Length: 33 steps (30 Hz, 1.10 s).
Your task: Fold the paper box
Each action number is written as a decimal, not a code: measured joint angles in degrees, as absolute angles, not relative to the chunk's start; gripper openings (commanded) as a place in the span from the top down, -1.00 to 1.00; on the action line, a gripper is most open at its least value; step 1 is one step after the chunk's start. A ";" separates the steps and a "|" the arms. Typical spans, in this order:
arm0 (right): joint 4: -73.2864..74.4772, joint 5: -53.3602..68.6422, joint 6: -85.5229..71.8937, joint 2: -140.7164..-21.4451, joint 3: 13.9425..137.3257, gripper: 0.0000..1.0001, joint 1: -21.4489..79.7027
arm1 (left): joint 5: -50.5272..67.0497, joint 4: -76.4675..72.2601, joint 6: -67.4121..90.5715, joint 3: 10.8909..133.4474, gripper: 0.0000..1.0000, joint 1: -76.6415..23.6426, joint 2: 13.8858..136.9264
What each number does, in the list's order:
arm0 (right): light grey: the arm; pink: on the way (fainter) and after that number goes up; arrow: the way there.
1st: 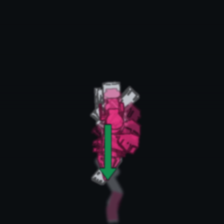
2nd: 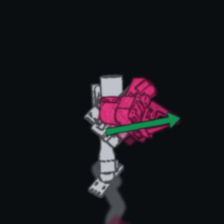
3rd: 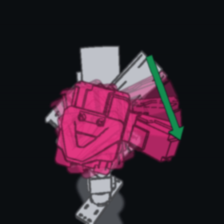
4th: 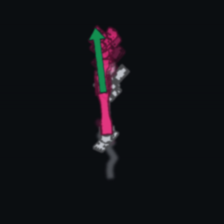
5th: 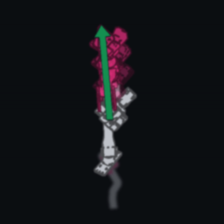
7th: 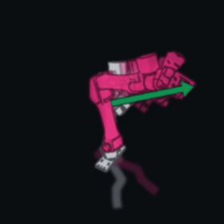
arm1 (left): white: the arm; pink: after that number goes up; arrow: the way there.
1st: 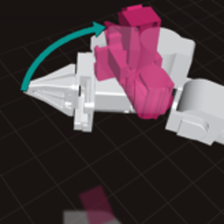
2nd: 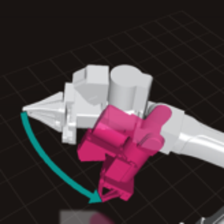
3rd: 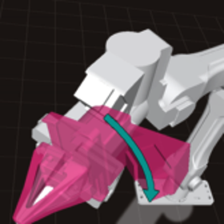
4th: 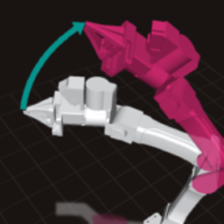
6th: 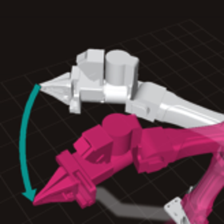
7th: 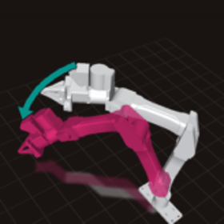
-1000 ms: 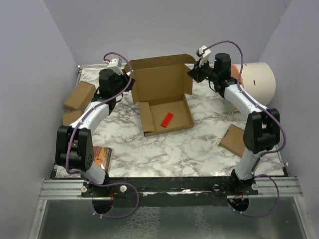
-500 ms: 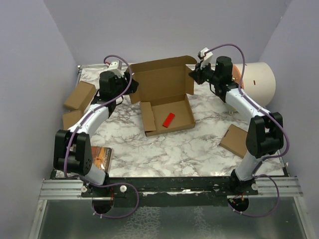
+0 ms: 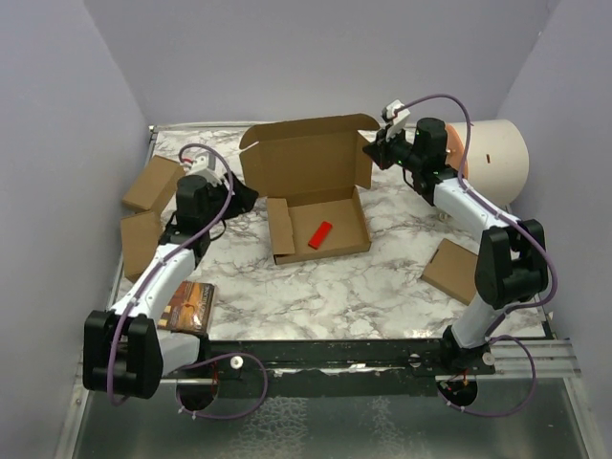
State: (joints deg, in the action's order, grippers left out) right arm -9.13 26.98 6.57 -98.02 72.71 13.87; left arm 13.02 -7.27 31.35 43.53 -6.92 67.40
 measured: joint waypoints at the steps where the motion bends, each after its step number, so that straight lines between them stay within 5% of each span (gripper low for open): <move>1: -9.23 27.03 6.44 -97.91 72.36 0.98 13.87 | 12.75 -6.81 32.62 42.41 -0.26 -8.25 67.48; 16: -10.35 28.18 5.69 -97.06 71.13 0.98 13.80 | -0.80 6.13 35.81 49.67 -0.15 -23.14 84.55; 24: -10.37 28.36 5.63 -97.06 71.11 0.98 13.80 | -4.43 7.66 33.26 52.31 0.23 -23.49 92.36; 33: -10.39 28.88 5.61 -97.06 70.96 0.98 13.80 | -9.43 10.90 29.69 54.98 1.00 -23.99 95.61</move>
State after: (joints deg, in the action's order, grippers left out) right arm -10.39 28.88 5.61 -97.06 70.96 13.80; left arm -9.43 10.90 29.69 54.98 -23.99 95.61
